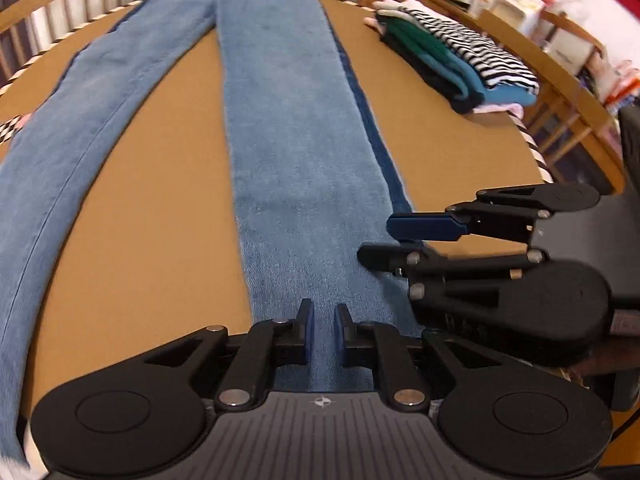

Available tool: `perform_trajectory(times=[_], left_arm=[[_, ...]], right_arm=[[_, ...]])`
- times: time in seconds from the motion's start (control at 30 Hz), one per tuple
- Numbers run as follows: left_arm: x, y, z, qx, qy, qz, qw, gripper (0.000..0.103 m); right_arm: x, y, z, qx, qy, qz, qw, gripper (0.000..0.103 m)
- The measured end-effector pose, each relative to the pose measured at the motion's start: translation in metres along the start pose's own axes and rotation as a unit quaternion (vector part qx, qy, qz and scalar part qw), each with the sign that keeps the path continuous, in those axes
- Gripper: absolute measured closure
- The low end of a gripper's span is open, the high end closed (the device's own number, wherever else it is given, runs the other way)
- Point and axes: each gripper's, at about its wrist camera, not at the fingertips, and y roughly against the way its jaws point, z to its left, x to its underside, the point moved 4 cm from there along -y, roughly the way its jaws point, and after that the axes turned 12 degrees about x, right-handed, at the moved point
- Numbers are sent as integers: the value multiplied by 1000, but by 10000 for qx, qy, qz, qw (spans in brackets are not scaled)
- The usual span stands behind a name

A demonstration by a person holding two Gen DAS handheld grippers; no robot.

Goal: Fold clothes

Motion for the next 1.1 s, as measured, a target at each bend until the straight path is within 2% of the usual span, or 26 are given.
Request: perform_trajectory(times=[0.1, 0.27, 0.5, 0.67, 0.7, 0.77, 0.83, 0.9, 0.97, 1.03, 1.1], left_arm=[[3, -3, -4, -240, 214, -62, 9995, 92], [6, -3, -17, -590, 101, -71, 9982, 92], [-3, 1, -8, -473, 362, 117, 9982, 92], [-5, 10, -3, -460, 870, 125, 9951, 91], [-6, 9, -3, -505, 984, 123, 9938, 89], [-8, 9, -7, -567, 1214, 108, 9909, 79], [-13, 9, -15, -679, 1381, -7, 9881, 66], [-20, 7, -26, -946, 1586, -190, 9826, 59], [-28, 4, -38, -1306, 1854, -440, 9730, 52], [-36, 0, -51, -1634, 2158, -690, 9602, 49], [-44, -7, -68, -1876, 2606, -950, 9423, 47]], right_arm=[[2, 2, -5, -238, 69, -7, 9997, 66], [11, 8, -8, -474, 161, -154, 9986, 64], [8, 5, -5, -554, -17, -117, 9984, 64], [2, 2, -7, -704, 110, 79, 9974, 64], [0, 2, -10, -762, 145, 174, 9968, 65], [-4, 2, -19, -810, 47, 294, 9963, 76], [-7, 7, -37, -782, -148, 140, 9967, 73], [-12, 9, -59, -933, -161, 3, 9955, 71], [-16, 7, -85, -1057, -2, -129, 9943, 66], [-19, 3, -112, -1193, 286, -256, 9921, 66], [-21, 0, -140, -1334, 568, -370, 9887, 66]])
